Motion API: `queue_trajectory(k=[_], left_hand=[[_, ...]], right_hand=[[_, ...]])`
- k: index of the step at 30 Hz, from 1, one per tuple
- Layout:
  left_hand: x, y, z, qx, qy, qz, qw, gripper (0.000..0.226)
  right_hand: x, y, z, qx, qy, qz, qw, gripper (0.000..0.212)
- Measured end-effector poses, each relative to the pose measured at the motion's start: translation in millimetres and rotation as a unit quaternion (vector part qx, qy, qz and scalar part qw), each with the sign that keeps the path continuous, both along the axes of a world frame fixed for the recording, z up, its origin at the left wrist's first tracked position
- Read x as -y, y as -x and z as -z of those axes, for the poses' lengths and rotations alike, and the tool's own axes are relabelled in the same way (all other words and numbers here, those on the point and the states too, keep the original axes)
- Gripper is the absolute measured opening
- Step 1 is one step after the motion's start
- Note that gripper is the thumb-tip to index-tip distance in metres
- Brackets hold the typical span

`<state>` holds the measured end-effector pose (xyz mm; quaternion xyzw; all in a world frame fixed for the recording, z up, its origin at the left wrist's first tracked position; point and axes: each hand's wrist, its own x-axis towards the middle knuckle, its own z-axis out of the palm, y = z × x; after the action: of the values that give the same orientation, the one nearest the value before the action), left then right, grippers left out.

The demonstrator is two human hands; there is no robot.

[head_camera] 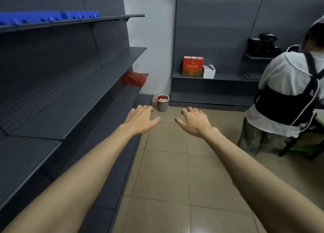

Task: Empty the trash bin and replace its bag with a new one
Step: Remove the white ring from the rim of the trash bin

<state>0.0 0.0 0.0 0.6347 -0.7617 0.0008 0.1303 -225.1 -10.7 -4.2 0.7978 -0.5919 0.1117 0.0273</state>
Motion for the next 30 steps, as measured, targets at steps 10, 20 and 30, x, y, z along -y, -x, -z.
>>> queue_trajectory(k=[10, 20, 30], left_hand=[[110.3, 12.1, 2.3, -0.003, -0.021, -0.041, 0.999, 0.058], [275.4, 6.6, 8.1, 0.056, -0.008, 0.011, 0.998, 0.056], [457.0, -17.5, 0.2, 0.028, 0.010, -0.006, 1.000, 0.054]], right_hand=[[123.4, 7.4, 14.0, -0.005, -0.024, -0.004, 1.000, 0.054], [278.1, -4.5, 24.2, -0.025, -0.010, 0.003, 1.000, 0.054], [460.9, -22.7, 16.0, -0.014, 0.023, 0.027, 0.999, 0.054]])
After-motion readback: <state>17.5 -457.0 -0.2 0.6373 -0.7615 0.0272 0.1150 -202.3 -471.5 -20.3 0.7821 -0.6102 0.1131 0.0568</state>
